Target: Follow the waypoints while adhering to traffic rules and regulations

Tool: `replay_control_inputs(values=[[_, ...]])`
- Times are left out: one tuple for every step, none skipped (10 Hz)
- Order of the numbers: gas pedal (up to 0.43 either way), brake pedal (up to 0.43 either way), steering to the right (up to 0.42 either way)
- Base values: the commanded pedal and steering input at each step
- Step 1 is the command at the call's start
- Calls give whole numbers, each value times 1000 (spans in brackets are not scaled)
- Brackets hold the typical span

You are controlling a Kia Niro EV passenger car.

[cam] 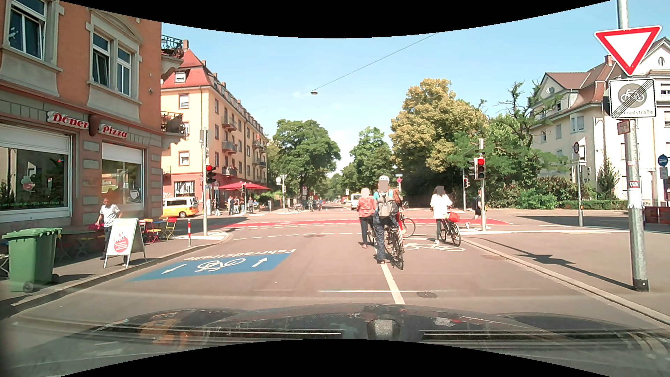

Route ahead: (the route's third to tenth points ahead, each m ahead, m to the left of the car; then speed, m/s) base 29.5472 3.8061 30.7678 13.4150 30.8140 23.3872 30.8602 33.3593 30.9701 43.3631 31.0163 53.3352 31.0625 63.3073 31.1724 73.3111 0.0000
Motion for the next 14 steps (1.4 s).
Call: replay_control_inputs(values=[[0, 287, 2], [0, 287, 1], [0, 287, 0], [0, 287, 0], [0, 287, 0], [0, 287, 1], [0, 287, 0], [0, 287, 1], [0, 287, 1], [0, 293, 0], [0, 287, 0], [0, 293, 0], [0, 287, 1], [0, 287, 1]])
